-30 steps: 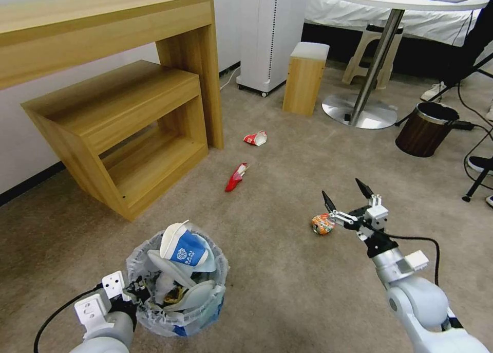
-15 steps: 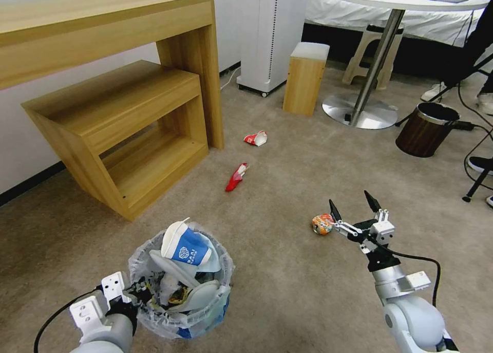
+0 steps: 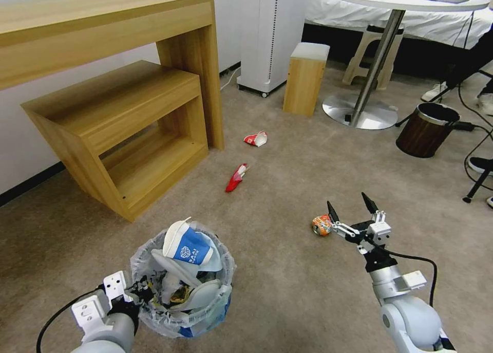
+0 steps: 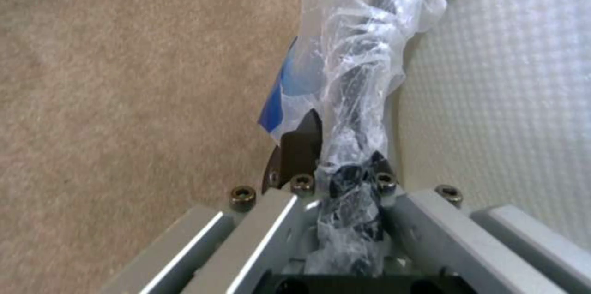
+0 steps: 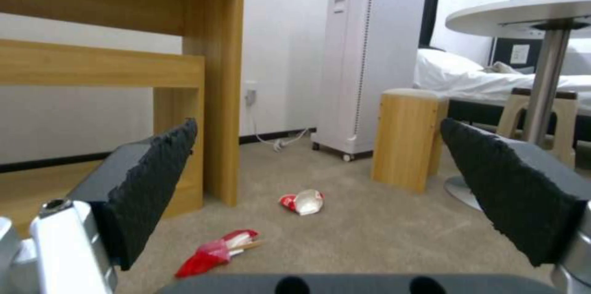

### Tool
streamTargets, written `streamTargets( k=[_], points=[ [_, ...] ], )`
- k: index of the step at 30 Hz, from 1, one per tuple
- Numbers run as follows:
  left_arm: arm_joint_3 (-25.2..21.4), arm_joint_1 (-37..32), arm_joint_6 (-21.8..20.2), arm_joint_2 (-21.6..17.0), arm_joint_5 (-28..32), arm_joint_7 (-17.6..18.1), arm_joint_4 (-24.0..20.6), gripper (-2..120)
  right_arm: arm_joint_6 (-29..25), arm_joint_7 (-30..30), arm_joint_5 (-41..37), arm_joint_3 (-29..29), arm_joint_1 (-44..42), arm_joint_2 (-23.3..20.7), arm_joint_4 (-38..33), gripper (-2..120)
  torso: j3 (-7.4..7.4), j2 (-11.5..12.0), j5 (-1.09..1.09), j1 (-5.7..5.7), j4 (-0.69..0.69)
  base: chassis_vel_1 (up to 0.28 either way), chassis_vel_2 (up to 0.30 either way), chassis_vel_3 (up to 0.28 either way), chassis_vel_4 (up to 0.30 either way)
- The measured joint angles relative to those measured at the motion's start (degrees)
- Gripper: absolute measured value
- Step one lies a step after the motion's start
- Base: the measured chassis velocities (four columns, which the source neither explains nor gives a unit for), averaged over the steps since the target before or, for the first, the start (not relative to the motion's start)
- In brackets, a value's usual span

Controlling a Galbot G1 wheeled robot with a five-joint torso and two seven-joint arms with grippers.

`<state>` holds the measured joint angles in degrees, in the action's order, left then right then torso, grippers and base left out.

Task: Pick up the trash bin and place the garbage on the floor into it.

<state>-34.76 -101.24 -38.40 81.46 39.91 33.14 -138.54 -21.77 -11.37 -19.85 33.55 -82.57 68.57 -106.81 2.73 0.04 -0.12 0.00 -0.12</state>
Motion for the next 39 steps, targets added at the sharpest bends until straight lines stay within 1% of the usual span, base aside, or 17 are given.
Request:
streamTargets(
  k=[6, 11, 15, 18, 22, 24, 30, 31, 32, 34, 35, 36, 37, 38, 39],
  points=[
    [0.03, 0.1, 0.12, -0.09, -0.01, -0.18, 0.29, 0, 0.06, -0.05, -0.18, -0.2, 0.21, 0.0, 0.52, 100, 0.01, 0.0, 0.02, 0.0, -0.01, -0.172, 0.172, 0.164, -0.185],
    [0.03, 0.15, 0.18, -0.4, 0.05, -0.27, 0.26, 0, 0.11, -0.06, -0.04, -0.2, 0.22, 0.37, 0.77, 100, 0.01, 0.0, 0.0, -0.01, -0.01, -0.252, 0.241, 0.256, -0.226],
    [0.14, 0.06, 0.23, -0.46, 0.07, -0.32, 0.22, 0, 0.23, 0.37, 1.4, -0.16, 0.05, 0.71, 1.0, 100, 0.01, 0.0, 0.0, -0.01, 0.01, -0.275, 0.284, 0.285, -0.278],
    [0.29, 0.04, 0.26, -0.48, 0.0, -0.33, 0.23, 0, 0.63, 1.13, 2.97, 0.12, -0.34, 0.75, 1.09, 100, 0.01, 0.0, 0.0, -0.01, -0.01, -0.297, 0.313, 0.307, -0.301],
    [0.52, -0.02, 0.38, -0.53, -0.17, -0.34, 0.26, 0, 1.92, 1.9, 4.5, 0.24, -1.05, 0.09, 1.09, 100, 0.03, 0.01, -0.01, -0.02, 0.01, -0.252, 0.275, 0.248, -0.264],
    [0.56, -0.05, 0.38, -0.56, -0.18, -0.34, 0.25, 0, 2.73, 2.25, 4.65, -0.02, -1.37, -0.33, 0.98, 100, 0.03, 0.01, 0.0, -0.02, 0.0, -0.209, 0.094, 0.148, -0.181],
    [0.58, -0.54, 0.41, -0.52, -0.42, -0.35, 0.23, 0, 7.16, 3.37, 5.74, -1.37, -2.18, -2.93, 0.31, 100, 0.0, 0.01, 0.01, -0.01, 0.0, -0.017, 0.009, 0.0, -0.012],
    [0.55, -0.69, 0.44, -0.45, -0.48, -0.35, 0.18, 0, 10.23, 3.26, 6.35, -1.45, -2.88, -4.53, -0.42, 100, -0.01, 0.01, 0.0, 0.0, 0.0, 0.073, -0.056, -0.086, 0.049],
    [0.55, -0.69, 0.44, -0.45, -0.48, -0.35, 0.18, 0, 10.23, 3.26, 6.35, -1.45, -2.88, -4.53, -0.42, 100, -0.01, 0.01, 0.0, 0.0, 0.0, 0.073, -0.056, -0.086, 0.049],
    [0.45, -0.84, 0.53, -0.4, -0.51, -0.37, 0.07, 0, 15.78, 4.23, 6.62, -1.74, -3.94, -6.9, -1.8, 100, -0.02, 0.01, 0.01, 0.0, -0.01, 0.023, -0.038, -0.043, 0.017],
    [0.45, -0.84, 0.53, -0.4, -0.51, -0.37, 0.07, 0, 15.78, 4.23, 6.62, -1.74, -3.94, -6.9, -1.8, 100, -0.02, 0.01, 0.01, 0.0, -0.01, 0.0, 0.0, 0.0, 0.0],
    [0.38, -1.02, 0.68, -0.35, -0.64, -0.39, -0.05, 0, 25.11, 6.49, 6.45, -2.0, -5.28, -9.9, -3.62, 100, 0.0, 0.01, 0.0, -0.01, -0.01, 0.0, 0.0, 0.0, 0.0],
    [0.43, -1.3, 0.93, -0.13, -1.29, -0.39, -0.22, 0, 35.65, 7.25, 6.2, -2.77, -6.19, -13.16, -4.71, 100, 0.0, 0.01, -0.01, -0.01, -0.01, 0.0, 0.0, 0.0, 0.0],
    [0.43, -1.3, 0.93, -0.13, -1.29, -0.39, -0.22, 0, 35.65, 7.25, 6.2, -2.77, -6.19, -13.16, -4.71, 100, 0.0, 0.01, -0.01, -0.01, -0.01, 0.0, 0.0, 0.0, 0.0],
    [0.55, -1.44, 0.99, 0.01, -1.56, -0.39, -0.28, 0, 37.89, 7.25, 6.15, -3.49, -6.09, -13.93, -4.19, 100, 0.0, 0.0, 0.0, -0.01, -0.01, 0.0, 0.0, 0.0, 0.0]
  ],
)
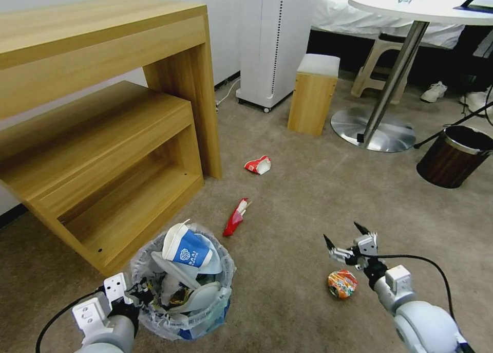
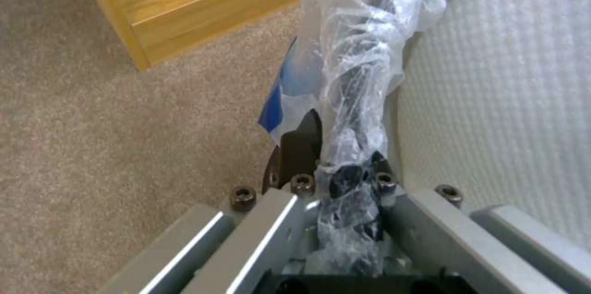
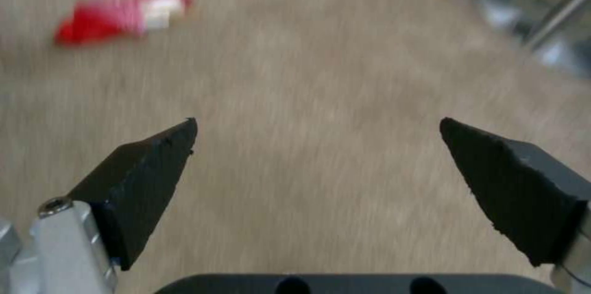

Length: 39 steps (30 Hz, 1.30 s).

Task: Pick up the trash bin and place the garbage on the floor into it.

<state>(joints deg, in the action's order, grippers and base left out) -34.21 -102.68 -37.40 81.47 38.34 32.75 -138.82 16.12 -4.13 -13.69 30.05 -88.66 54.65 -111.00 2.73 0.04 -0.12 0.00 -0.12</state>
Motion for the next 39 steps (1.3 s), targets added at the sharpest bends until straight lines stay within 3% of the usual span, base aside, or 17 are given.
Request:
streamTargets(
  k=[6, 9, 15, 24, 33, 39],
  points=[
    [0.39, -0.71, 0.27, 0.57, -1.15, -0.01, -0.26, 0, 8.99, -1.82, -0.27, -4.49, 2.6, -0.2, 5.2, 100, 0.0, 0.0, 0.01, 0.0, 0.0, 0.0, 0.0, 0.0, 0.0],
    [0.24, -1.06, 0.34, 0.61, -1.36, -0.01, -0.39, 0, 9.84, -4.38, 2.22, -5.61, 3.97, 0.5, 8.2, 100, 0.0, 0.0, 0.01, 0.0, 0.0, 0.0, 0.0, 0.0, 0.0],
    [0.17, -1.49, 0.46, 0.93, -2.11, -0.01, -0.61, 0, 9.86, -7.36, 5.87, -6.8, 4.9, 0.93, 11.82, 100, 0.01, 0.0, 0.0, 0.0, 0.0, 0.0, 0.0, 0.0, 0.0],
    [0.89, -1.27, 0.73, 1.8, -3.61, -0.14, -0.09, 0, 7.23, -18.51, 12.12, -4.37, 5.46, 0.63, 15.95, 100, 0.01, 0.0, 0.0, 0.0, 0.0, 0.0, 0.0, 0.0, 0.0],
    [0.85, -0.86, 0.82, 1.92, -3.79, -0.2, 0.47, 0, 6.48, -19.15, 13.2, -4.12, 7.41, 1.42, 20.9, 95, 0.01, 0.0, 0.0, 0.0, 0.0, 0.0, 0.0, 0.0, 0.0],
    [0.42, -0.8, 0.87, 1.61, -3.67, -0.25, 0.59, 0, 6.32, -19.08, 14.11, -4.49, 9.39, 2.47, 23.85, 82, 0.01, 0.0, 0.0, 0.0, 0.0, 0.0, 0.0, 0.0, 0.0]
  ],
)
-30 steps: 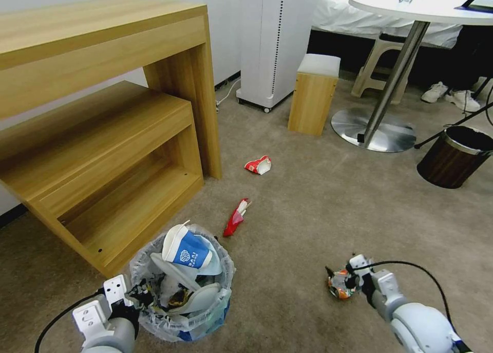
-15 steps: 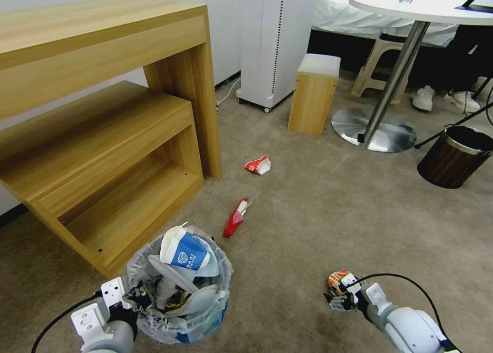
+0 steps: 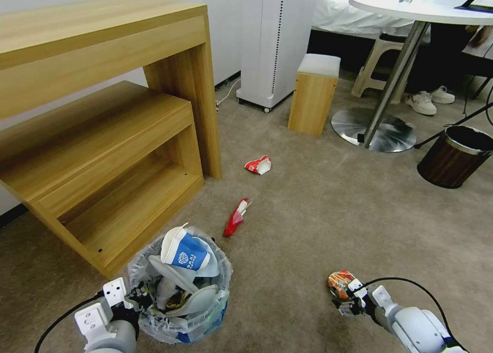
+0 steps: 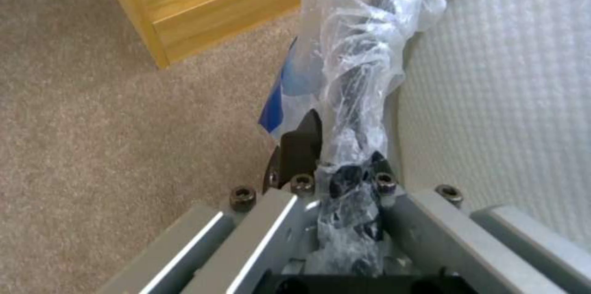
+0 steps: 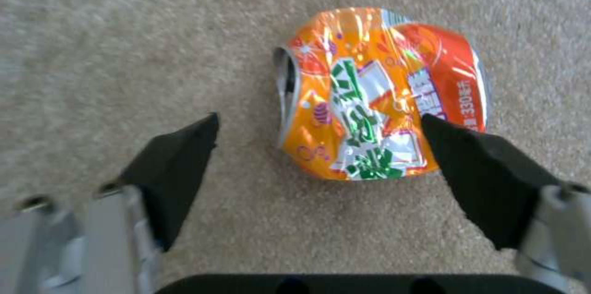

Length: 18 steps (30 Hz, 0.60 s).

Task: Pick up the trash bin and place the garbage on the floor into it.

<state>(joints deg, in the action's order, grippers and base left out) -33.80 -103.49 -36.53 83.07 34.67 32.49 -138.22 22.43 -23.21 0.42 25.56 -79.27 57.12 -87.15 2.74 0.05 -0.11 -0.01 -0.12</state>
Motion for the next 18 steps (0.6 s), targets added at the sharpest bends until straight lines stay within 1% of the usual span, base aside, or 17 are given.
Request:
streamTargets(
  k=[3, 4, 6, 7, 8, 9, 12, 13, 15, 16, 17, 18],
  points=[
    [-0.2, 0.27, 0.0, -0.24, 0.26, -0.02, 0.13, 0, -0.28, 0.07, 0.48, -0.05, 1.08, 0.61, 1.75, 69, 0.0, 0.0, 0.0, 0.0, 0.0, 0.0, 0.0, 0.0, 0.0],
    [-0.2, 0.27, 0.0, -0.24, 0.26, -0.02, 0.13, 0, -0.28, 0.07, 0.48, -0.05, 1.08, 0.61, 1.75, 69, 0.0, 0.0, 0.0, 0.0, 0.0, 0.0, 0.0, 0.0, 0.0],
    [-0.2, 0.5, 0.0, -0.38, 0.4, -0.05, 0.42, 0, -0.6, 0.11, 0.71, 0.12, 1.59, 0.87, 2.61, 57, 0.0, 0.0, 0.0, 0.0, 0.0, 0.0, 0.0, 0.0, 0.0],
    [-0.2, 0.59, 0.01, -0.42, 0.42, -0.06, 0.53, 0, -0.7, 0.11, 0.74, 0.27, 1.69, 0.91, 2.8, 54, 0.0, 0.0, 0.0, 0.0, 0.0, 0.0, 0.0, 0.0, 0.0],
    [-0.19, 0.69, 0.01, -0.46, 0.43, -0.07, 0.65, 0, -0.77, 0.11, 0.76, 0.42, 1.79, 0.92, 2.92, 49, 0.0, 0.0, 0.0, 0.0, 0.0, 0.0, 0.0, 0.0, 0.0],
    [-0.19, 0.69, 0.01, -0.46, 0.43, -0.07, 0.65, 0, -0.77, 0.11, 0.76, 0.42, 1.79, 0.92, 2.92, 49, 0.0, 0.0, 0.0, 0.0, 0.0, 0.0, 0.0, 0.0, 0.0],
    [-0.1, 1.06, 0.01, -0.59, 0.47, -0.09, 0.86, 0, -0.99, 0.14, 0.72, 0.93, 2.01, 0.91, 2.99, 35, 0.0, 0.0, -0.01, 0.0, 0.0, 0.0, 0.0, 0.0, 0.0],
    [-0.1, 1.06, 0.01, -0.59, 0.47, -0.09, 0.86, 0, -0.99, 0.14, 0.72, 0.93, 2.01, 0.91, 2.99, 35, 0.0, 0.0, -0.01, 0.0, 0.0, 0.0, 0.0, 0.0, 0.0],
    [-0.02, 1.22, 0.01, -0.63, 0.49, -0.12, 1.0, 0, -1.07, 0.26, 0.61, 1.19, 2.13, 1.02, 2.99, 23, 0.0, 0.0, -0.01, 0.0, 0.0, 0.0, 0.0, 0.0, 0.0],
    [0.01, 1.24, 0.01, -0.66, 0.5, -0.16, 1.05, 0, -1.12, 0.37, 0.55, 1.23, 2.15, 1.12, 2.98, 20, 0.0, 0.0, -0.01, 0.0, 0.0, 0.0, 0.0, 0.0, 0.0],
    [0.01, 1.24, 0.01, -0.66, 0.5, -0.16, 1.05, 0, -1.12, 0.37, 0.55, 1.23, 2.15, 1.12, 2.98, 20, 0.0, 0.0, -0.01, 0.0, 0.0, 0.0, 0.0, 0.0, 0.0],
    [0.01, 1.25, 0.01, -0.7, 0.5, -0.2, 1.07, 0, -1.2, 0.49, 0.53, 1.23, 2.16, 1.24, 2.95, 14, 0.0, 0.0, 0.0, 0.0, 0.0, 0.0, 0.0, 0.0, 0.0]
  ],
)
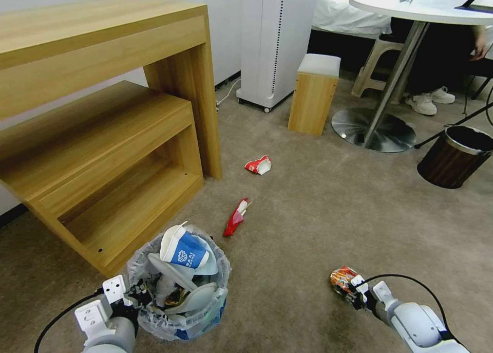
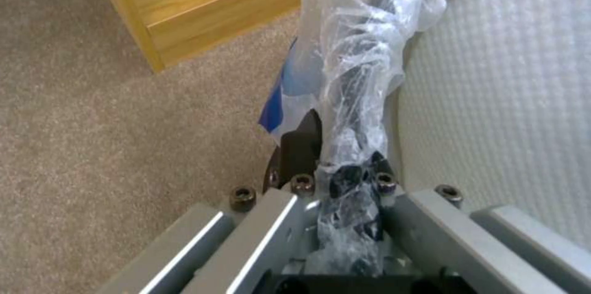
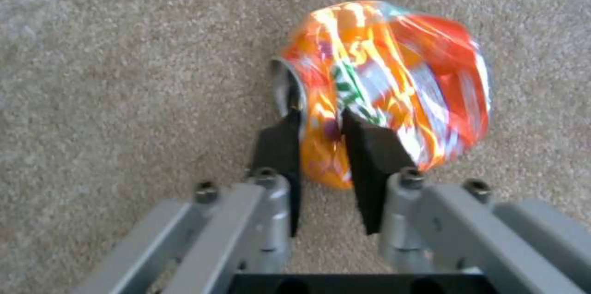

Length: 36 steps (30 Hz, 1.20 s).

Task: Pick up the trash bin and place the garbage on the floor into it.

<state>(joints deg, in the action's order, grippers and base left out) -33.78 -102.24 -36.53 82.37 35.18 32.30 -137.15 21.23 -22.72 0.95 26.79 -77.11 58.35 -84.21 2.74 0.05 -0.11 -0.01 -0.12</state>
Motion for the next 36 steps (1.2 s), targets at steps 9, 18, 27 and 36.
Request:
streamTargets(
  k=[9, 18, 27, 36],
  points=[
    [-0.12, 0.08, 0.0, -0.12, 0.13, -0.05, 0.0, 0, -1.16, 0.47, 0.3, -0.31, 0.01, 0.34, 0.13, 7, 0.0, 0.0, 0.0, 0.0, 0.0, 0.0, 0.0, 0.0, 0.0],
    [0.22, 0.35, 0.07, 0.18, -0.08, -0.08, 0.87, 0, -27.26, -7.68, -11.24, -2.04, -1.21, -0.39, -5.46, 7, 0.0, 0.0, 0.0, 0.0, 0.0, 0.0, 0.0, 0.0, 0.0],
    [2.83, 1.06, 0.21, 1.99, -2.94, -0.87, 2.0, 0, -38.26, -34.85, -31.05, -8.37, 3.54, 0.0, -14.24, 7, 0.0, -0.01, -0.01, 0.0, 0.0, 0.0, 0.0, 0.0, 0.0],
    [5.12, 1.99, 0.32, 3.8, -4.6, -1.17, 2.29, 0, -36.47, -42.2, -33.01, -17.11, 11.53, 4.86, -11.65, 7, 0.0, -0.01, 0.0, 0.0, 0.0, 0.0, 0.0, 0.0, 0.0]
  ],
)
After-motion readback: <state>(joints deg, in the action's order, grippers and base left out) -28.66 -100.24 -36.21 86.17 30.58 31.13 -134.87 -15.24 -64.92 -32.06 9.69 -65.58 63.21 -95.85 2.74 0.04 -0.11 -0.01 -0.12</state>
